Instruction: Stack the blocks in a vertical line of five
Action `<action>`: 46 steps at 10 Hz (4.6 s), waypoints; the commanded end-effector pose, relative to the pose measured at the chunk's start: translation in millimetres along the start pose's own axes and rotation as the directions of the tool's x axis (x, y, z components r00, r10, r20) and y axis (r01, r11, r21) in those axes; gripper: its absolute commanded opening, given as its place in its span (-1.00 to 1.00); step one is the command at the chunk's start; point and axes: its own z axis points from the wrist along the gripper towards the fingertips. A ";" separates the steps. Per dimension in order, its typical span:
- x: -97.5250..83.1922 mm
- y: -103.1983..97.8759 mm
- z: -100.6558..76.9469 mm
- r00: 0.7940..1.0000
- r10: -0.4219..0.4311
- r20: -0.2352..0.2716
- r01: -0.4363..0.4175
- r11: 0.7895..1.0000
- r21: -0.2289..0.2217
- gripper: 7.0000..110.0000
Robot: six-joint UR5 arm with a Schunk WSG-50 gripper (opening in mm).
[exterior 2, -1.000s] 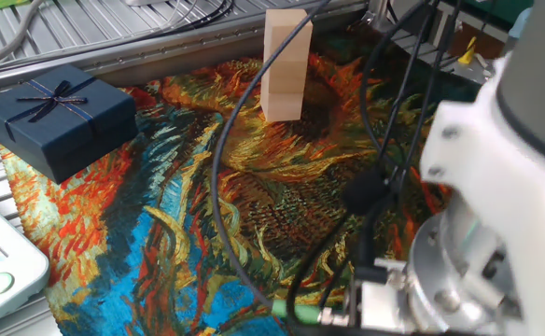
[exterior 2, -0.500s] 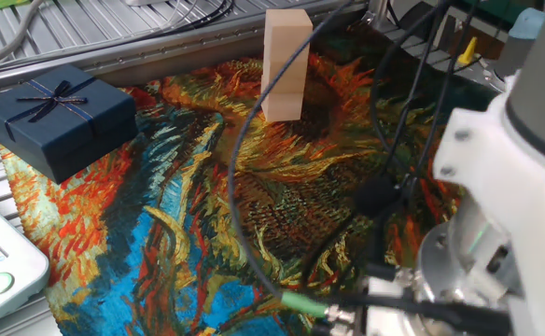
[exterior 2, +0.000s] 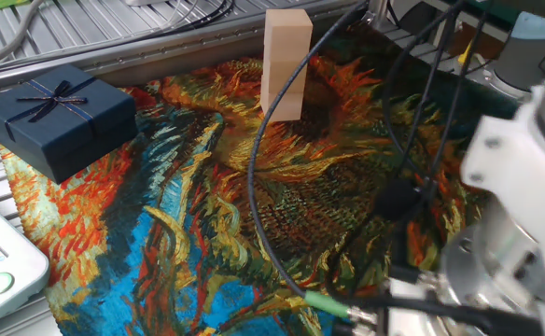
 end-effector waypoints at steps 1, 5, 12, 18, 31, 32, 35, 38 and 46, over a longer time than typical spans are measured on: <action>-9.9 8.6 -2.5 0.998 0.038 -0.047 -0.038 0.999 0.004 0.57; 1.1 -9.2 7.1 0.993 -0.028 -0.118 0.035 0.998 0.058 0.57; -29.1 -14.4 -6.4 0.995 -0.101 -0.011 0.101 0.995 -0.020 0.57; -13.4 -35.4 -0.1 0.997 -0.076 0.010 0.076 0.997 0.016 0.57; -9.6 -14.8 9.5 1.000 -0.009 0.002 0.009 0.999 -0.037 0.57; -11.8 -12.2 9.5 1.000 -0.010 0.008 0.010 0.999 -0.042 0.57; -13.2 -14.8 14.9 1.000 0.002 0.007 -0.002 1.000 -0.029 0.57; -12.4 -20.4 26.4 1.000 0.003 0.003 -0.003 1.000 -0.013 0.57; -5.4 -20.6 30.7 1.000 0.014 -0.015 -0.014 1.000 -0.025 0.57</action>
